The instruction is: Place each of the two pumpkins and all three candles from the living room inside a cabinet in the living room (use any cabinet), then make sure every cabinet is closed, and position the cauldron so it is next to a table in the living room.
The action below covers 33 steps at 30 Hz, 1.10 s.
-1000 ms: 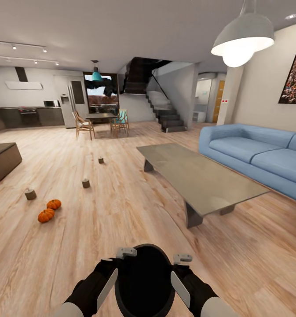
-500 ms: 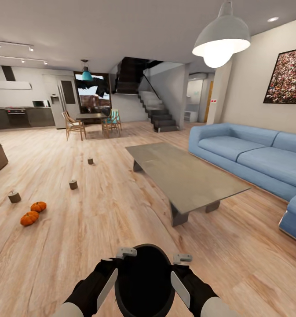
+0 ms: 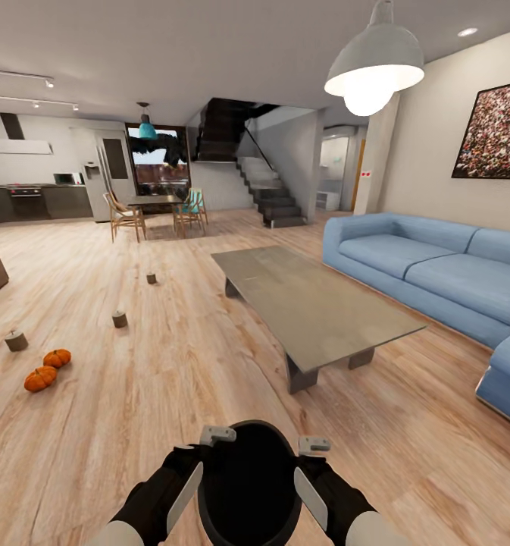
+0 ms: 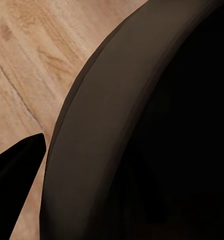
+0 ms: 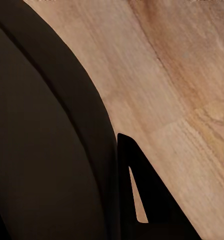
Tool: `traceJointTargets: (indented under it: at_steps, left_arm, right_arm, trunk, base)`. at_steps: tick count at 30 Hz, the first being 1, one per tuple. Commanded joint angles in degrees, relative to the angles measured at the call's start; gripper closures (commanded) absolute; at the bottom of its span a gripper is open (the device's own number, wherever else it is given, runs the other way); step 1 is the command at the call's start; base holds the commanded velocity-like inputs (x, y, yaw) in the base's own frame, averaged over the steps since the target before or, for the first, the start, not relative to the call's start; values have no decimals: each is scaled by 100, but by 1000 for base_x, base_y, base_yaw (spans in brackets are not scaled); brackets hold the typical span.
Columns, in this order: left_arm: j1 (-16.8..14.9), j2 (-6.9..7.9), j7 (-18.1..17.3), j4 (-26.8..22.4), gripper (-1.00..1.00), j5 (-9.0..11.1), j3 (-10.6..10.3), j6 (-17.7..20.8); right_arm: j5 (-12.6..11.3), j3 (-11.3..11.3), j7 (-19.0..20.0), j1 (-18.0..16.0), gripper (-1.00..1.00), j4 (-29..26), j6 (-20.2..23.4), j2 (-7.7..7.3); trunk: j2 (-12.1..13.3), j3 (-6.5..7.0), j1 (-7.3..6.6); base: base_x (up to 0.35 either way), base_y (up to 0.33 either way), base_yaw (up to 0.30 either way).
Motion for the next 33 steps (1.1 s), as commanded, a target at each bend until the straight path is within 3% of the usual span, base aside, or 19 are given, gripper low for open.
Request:
traceJointTargets:
  at_steps: [1, 10, 19, 33]
  left_arm:
    - [-2, 10, 54, -2, 100, 147, -35, 23]
    - [-4, 10, 58, -2, 100, 145, -31, 23]
    - [-2, 10, 57, -2, 100, 145, -32, 23]
    - [-2, 10, 58, -2, 100, 145, -37, 23]
  right_arm:
    - [7, 37, -41, -8, 100, -152, 5, 0]
    - [14, 52, -35, -8, 100, -159, 5, 0]
    - [15, 53, -34, -8, 100, -163, 5, 0]
    - [15, 53, -34, -8, 100, -170, 5, 0]
  trunk:
    - [-3, -6, -1]
    - [-3, -6, -1]
    - [-3, 0, -1]
    - [-3, 4, -1]
  base:
    - [113, -75, 0]
    - [187, -191, 10]
    - [159, -246, 180]
    - [-104, -246, 36]
